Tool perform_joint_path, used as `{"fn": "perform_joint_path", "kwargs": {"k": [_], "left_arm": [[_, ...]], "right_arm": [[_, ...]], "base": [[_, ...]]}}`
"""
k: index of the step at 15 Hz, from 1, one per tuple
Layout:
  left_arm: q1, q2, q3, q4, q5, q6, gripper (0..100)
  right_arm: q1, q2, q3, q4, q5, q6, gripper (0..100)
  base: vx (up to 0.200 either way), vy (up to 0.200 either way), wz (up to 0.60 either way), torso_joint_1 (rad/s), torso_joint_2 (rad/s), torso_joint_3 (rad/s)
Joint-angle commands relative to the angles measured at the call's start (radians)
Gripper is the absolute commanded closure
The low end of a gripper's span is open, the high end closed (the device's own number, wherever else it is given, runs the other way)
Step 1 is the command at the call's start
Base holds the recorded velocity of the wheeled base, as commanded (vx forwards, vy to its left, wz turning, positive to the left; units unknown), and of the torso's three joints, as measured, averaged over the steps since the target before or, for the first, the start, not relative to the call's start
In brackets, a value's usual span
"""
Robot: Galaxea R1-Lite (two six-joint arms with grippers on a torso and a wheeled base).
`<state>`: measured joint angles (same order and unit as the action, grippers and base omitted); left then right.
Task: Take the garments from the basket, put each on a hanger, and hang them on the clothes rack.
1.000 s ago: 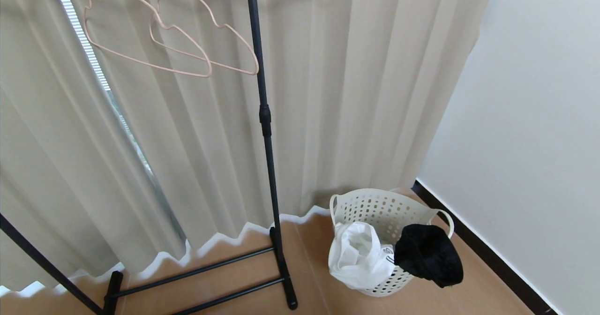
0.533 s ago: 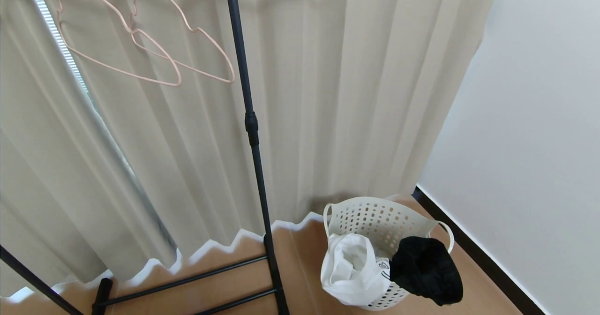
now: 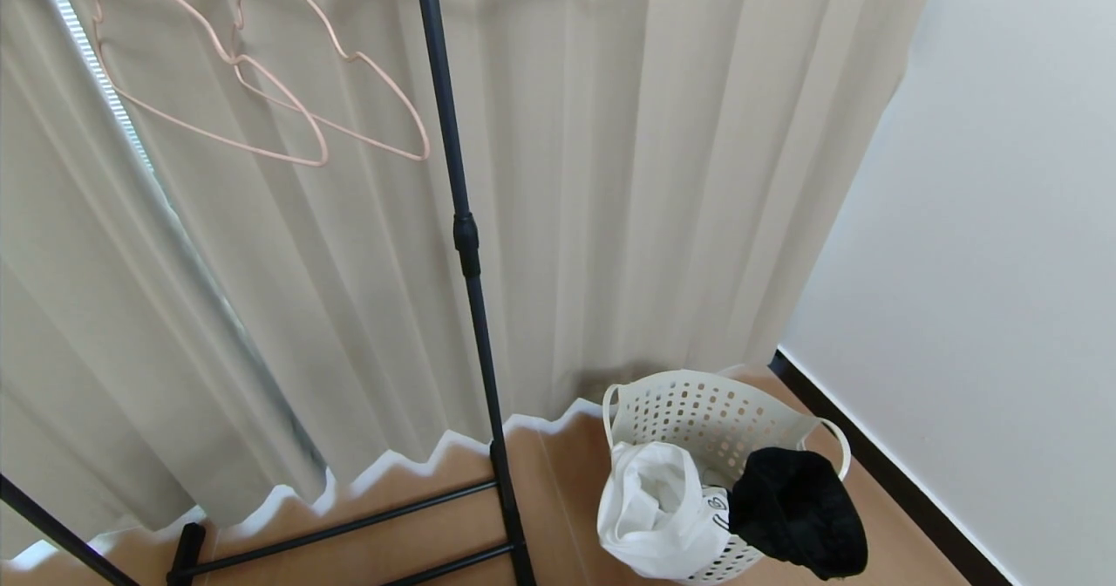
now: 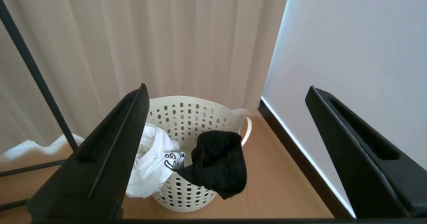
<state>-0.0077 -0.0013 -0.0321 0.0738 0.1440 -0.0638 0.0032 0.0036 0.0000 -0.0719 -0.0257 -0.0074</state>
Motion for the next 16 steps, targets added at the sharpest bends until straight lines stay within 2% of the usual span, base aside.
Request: {"fn": "perform_joint_path", "kwargs": {"k": [1, 12, 16], "left_arm": [[0.000, 0.001, 0.000, 0.000, 0.000, -0.001, 0], [0.000, 0.001, 0.000, 0.000, 0.000, 0.001, 0], [0.000, 0.001, 0.000, 0.000, 0.000, 0.001, 0]], "right_arm": [[0.000, -0.001, 0.000, 0.000, 0.000, 0.000, 0], [0.000, 0.001, 0.000, 0.000, 0.000, 0.000, 0], [0.000, -0.001, 0.000, 0.000, 0.000, 0.000, 0]], "base": [[0.000, 0.000, 0.00, 0.000, 0.00, 0.000], [0.000, 0.000, 0.00, 0.000, 0.00, 0.000], [0.000, 0.000, 0.00, 0.000, 0.00, -0.122]]}}
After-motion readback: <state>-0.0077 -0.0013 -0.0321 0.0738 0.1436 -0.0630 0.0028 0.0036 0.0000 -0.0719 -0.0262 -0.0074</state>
